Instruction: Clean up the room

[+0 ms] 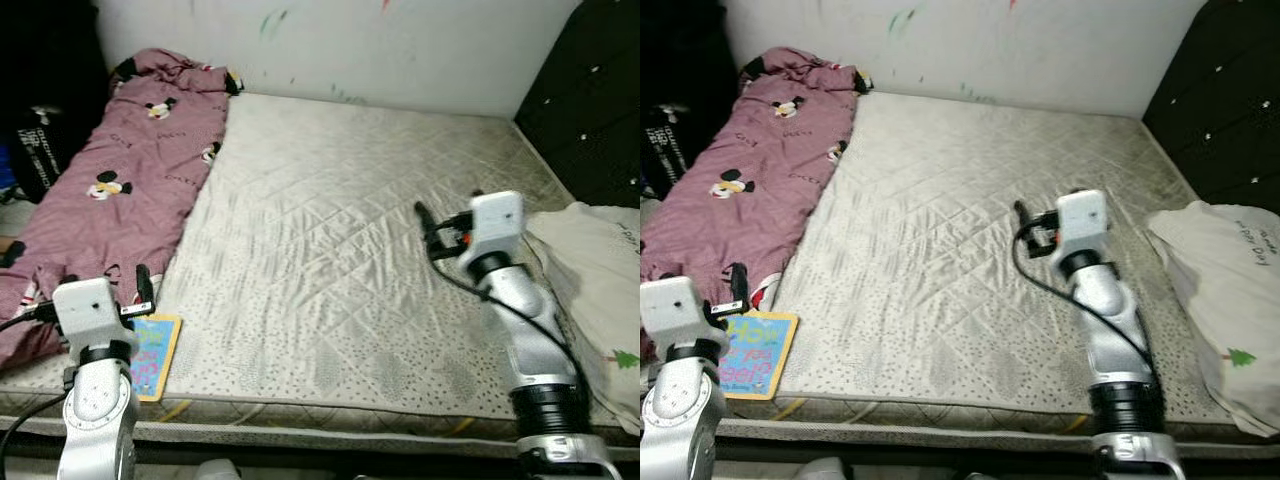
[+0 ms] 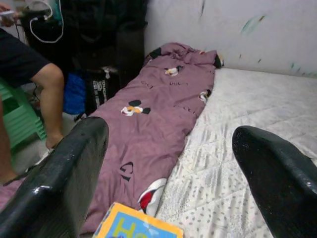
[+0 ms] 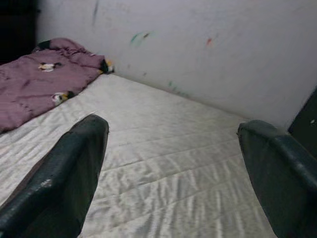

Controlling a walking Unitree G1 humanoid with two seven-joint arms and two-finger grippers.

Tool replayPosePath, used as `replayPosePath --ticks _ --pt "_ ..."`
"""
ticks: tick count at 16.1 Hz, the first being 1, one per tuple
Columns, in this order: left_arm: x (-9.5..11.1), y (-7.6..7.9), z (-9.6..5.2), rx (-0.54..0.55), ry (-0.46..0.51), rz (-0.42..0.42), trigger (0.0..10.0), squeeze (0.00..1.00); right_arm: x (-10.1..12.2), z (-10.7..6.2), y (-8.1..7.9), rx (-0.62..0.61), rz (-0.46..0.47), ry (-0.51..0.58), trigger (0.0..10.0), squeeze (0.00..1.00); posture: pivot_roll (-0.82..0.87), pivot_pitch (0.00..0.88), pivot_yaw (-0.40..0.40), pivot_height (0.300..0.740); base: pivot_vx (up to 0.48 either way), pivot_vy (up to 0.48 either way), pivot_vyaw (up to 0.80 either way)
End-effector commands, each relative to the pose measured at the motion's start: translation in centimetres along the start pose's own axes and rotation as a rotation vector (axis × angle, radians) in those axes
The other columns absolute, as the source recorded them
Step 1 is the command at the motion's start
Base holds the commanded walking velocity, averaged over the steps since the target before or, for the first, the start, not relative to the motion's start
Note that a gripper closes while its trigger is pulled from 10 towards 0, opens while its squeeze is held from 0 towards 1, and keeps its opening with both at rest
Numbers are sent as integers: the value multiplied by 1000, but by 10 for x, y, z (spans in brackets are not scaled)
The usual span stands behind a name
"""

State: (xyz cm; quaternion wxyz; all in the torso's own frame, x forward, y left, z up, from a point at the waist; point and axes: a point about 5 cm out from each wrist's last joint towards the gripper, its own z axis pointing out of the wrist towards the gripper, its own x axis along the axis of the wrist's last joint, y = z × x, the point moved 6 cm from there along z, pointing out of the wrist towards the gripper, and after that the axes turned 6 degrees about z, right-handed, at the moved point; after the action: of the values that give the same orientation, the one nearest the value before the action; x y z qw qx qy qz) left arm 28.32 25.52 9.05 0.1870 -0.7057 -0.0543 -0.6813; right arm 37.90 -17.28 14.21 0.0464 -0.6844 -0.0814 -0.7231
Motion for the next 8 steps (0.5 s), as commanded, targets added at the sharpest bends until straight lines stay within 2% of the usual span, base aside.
replayPosePath --ticks 1,2,5,8 --pt "4 10 -2 -31 12 -15 10000 0 -5 -7 0 -12 2 -17 10000 0 37 0 -75 740 0 0 -800" --pt "4 16 -2 -51 6 -53 10000 0 -7 -9 -4 -7 9 -22 10000 0 32 0 -77 740 0 0 -619" --pt "5 27 -4 -52 -3 -92 10000 0 1 -6 -17 25 22 -8 10000 0 7 0 -92 740 0 0 0" --pt "6 36 -16 -61 0 -86 10000 0 4 2 -31 72 23 0 10000 0 43 0 -140 740 0 0 0"
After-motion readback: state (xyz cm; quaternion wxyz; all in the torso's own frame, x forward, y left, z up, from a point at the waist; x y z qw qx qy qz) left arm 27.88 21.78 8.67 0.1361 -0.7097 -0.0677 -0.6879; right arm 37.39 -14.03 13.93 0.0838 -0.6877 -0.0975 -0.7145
